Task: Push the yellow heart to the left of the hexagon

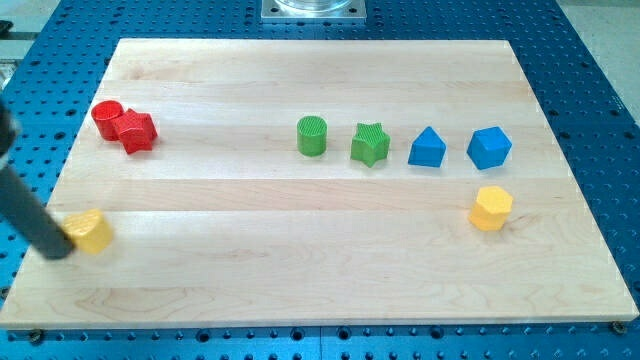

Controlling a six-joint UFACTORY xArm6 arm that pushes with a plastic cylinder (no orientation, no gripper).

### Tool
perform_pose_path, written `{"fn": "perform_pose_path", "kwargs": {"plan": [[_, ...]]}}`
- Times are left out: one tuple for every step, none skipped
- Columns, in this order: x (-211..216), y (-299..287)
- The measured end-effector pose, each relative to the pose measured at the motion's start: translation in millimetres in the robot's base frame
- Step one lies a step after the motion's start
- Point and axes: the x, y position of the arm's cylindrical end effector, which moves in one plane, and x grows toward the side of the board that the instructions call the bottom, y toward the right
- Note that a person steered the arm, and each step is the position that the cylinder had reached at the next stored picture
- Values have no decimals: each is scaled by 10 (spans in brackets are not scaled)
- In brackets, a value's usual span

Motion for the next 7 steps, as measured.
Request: {"fn": "perform_pose_path", "kwargs": {"plan": [[-71,1183],[-71,1754],[-71,1296],[-192,987],[-532,1517],[-466,2365],[-351,2970]]}}
